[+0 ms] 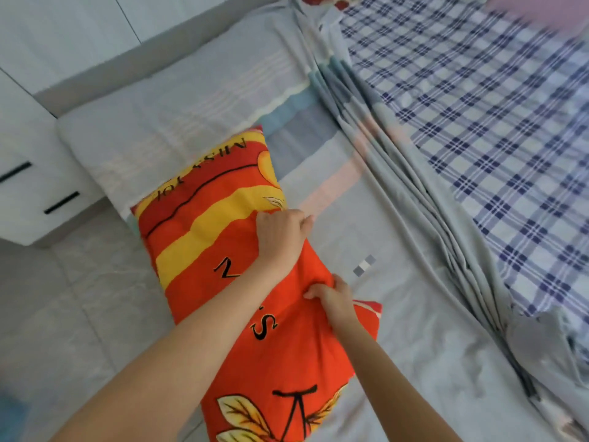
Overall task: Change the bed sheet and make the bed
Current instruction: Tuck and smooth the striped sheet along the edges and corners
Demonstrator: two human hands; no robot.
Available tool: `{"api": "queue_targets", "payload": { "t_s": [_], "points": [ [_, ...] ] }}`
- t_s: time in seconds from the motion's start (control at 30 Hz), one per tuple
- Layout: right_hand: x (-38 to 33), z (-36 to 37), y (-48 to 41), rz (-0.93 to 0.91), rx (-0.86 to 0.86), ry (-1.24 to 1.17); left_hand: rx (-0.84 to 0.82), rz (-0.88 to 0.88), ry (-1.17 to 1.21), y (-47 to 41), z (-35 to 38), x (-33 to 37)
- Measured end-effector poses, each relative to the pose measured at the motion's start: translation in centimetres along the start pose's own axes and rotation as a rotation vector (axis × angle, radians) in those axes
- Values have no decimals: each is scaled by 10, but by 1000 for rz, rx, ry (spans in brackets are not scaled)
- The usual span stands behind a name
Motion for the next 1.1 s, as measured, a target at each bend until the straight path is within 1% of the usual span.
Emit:
{"api": "queue_targets", "payload": {
  "t_s": [0.1,0.13,0.17,0.2,0.23,0.3,0.33,0.37,0.4,0.43,0.47,0.5,0.53,0.57,0.6,0.63,0.67,0.7,0.73,0.77,0.83,0.87,0.93,0.97,1.0,1.03,1.07,1.1],
  "points": [
    [14,-34,-21,-285,44,487,-430,-121,-129,21,50,3],
    [19,-54,-16,-366,50,640,-540,-134,-161,40,64,17],
    [22,-60,-11,-444,21,775,-575,-134,-200,56,69,21],
    [26,-76,-2,-495,-7,879,-562,-98,-217,73,74,36],
    [32,-90,7,-545,-33,965,-508,-76,-200,87,77,50],
    [60,-130,27,-624,-101,1165,-349,-10,-137,116,85,82],
    [78,-148,34,-655,-168,1296,-269,30,-127,125,87,91],
    [103,-178,45,-636,-253,1450,-225,95,-123,141,93,109],
    [130,-211,57,-599,-366,1606,-218,168,-115,158,100,128],
    [155,-247,72,-544,-473,1706,-248,234,-83,176,107,147],
    [177,-283,85,-483,-505,1766,-292,297,-40,192,112,165],
    [192,-321,97,-389,-473,1800,-328,359,-1,212,118,186],
    [202,-361,108,-246,-360,1804,-365,419,37,231,126,208],
    [203,-400,121,-146,-150,1727,-413,465,63,251,134,229],
    [193,-434,128,-114,123,1638,-468,500,68,262,139,236],
    [189,-484,147,60,310,1536,-509,531,74,286,144,263],
    [187,-532,173,219,438,1458,-569,548,97,310,150,292],
    [181,-557,180,262,444,1387,-645,538,111,320,154,302],
    [182,-588,199,253,439,1361,-687,543,114,336,154,325],
    [176,-620,225,179,456,1341,-716,531,123,354,155,360],
    [170,-638,244,31,496,1286,-714,442,171,357,155,386],
    [172,-664,267,-24,567,1236,-655,403,192,360,151,418],
    [178,-696,293,-136,680,1131,-436,285,206,338,135,458],
    [182,-705,300,-161,705,1105,-346,273,189,321,126,473],
    [185,-720,305,-160,723,1058,-285,305,126,304,119,496],
    [186,-730,303,-138,745,999,-284,369,27,288,116,513],
    [186,-737,298,-101,747,911,-327,442,-90,277,116,530],
    [185,-742,292,-71,752,811,-404,492,-193,270,119,545]
  ]
}}
Point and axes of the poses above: each hand's wrist, its own y-axis away from the middle knuckle, its own z-axis out of the palm, x = y × z, the point moved 4 cm from there along -y, towards the middle knuckle, and after that the axes turned 12 degrees about -y, right-handed, at the moved point
